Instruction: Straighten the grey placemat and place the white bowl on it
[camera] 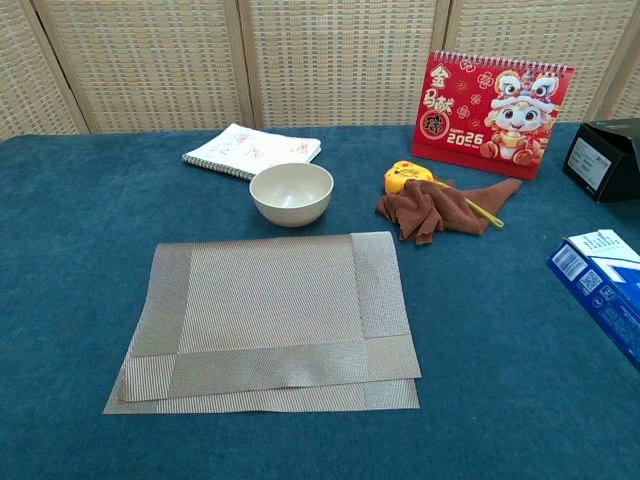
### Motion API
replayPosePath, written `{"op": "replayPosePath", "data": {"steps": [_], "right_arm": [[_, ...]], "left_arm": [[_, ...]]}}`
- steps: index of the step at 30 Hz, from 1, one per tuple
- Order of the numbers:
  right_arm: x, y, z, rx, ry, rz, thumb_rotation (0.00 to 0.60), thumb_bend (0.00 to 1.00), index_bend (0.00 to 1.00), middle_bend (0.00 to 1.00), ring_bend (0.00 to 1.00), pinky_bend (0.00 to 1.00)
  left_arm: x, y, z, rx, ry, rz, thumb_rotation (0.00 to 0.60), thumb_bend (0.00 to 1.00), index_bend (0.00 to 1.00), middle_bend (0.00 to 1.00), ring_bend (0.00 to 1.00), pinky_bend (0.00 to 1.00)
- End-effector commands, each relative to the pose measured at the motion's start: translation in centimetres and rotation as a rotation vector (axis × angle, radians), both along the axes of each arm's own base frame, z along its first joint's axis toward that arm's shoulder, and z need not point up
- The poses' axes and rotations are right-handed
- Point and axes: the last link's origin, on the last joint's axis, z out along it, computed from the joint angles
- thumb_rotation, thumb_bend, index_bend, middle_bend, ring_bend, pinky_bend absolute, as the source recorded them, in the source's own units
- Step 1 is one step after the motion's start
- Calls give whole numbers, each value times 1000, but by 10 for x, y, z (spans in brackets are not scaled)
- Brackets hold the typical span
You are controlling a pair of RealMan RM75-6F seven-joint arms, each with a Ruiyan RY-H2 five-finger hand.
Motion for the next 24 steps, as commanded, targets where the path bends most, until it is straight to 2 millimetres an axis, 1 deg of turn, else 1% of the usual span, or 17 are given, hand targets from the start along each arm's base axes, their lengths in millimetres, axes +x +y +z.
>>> {"op": "replayPosePath", "data": {"steps": [1,8,10,13,17,19,21,24], "right_arm": [[0,0,0,0,-1,-1,600,57,48,0,0,0],[1,1,0,1,-6,-1,600,58,47,0,0,0],[1,1,0,1,-7,2,600,59,48,0,0,0],[1,1,-1,2,-5,0,600,59,48,0,0,0],[1,0,-1,0,-8,-3,600,59,47,0,0,0],[1,0,0,-2,-8,-4,600,59,47,0,0,0],[-1,-1,0,-3,-8,-11,600,59,47,0,0,0],[-3,-1,1,-4,-12,-24,600,59,47,0,0,0]], "left_arm": [[0,0,-1,-4,1,-3,600,150,0,0,0,0],[2,-1,-4,-26,-7,-14,600,150,0,0,0,0],[3,-2,-6,-38,-12,-19,600,151,16,0,0,0],[5,-3,-8,-55,-22,-32,600,154,89,0,0,0],[7,-4,-12,-80,-22,-49,600,181,231,0,0,0],[10,-5,-16,-103,-33,-54,600,193,260,0,0,0],[14,-7,-22,-173,-59,-60,600,216,278,0,0,0],[21,-7,-31,-281,-59,-87,600,255,359,0,0,0]]}}
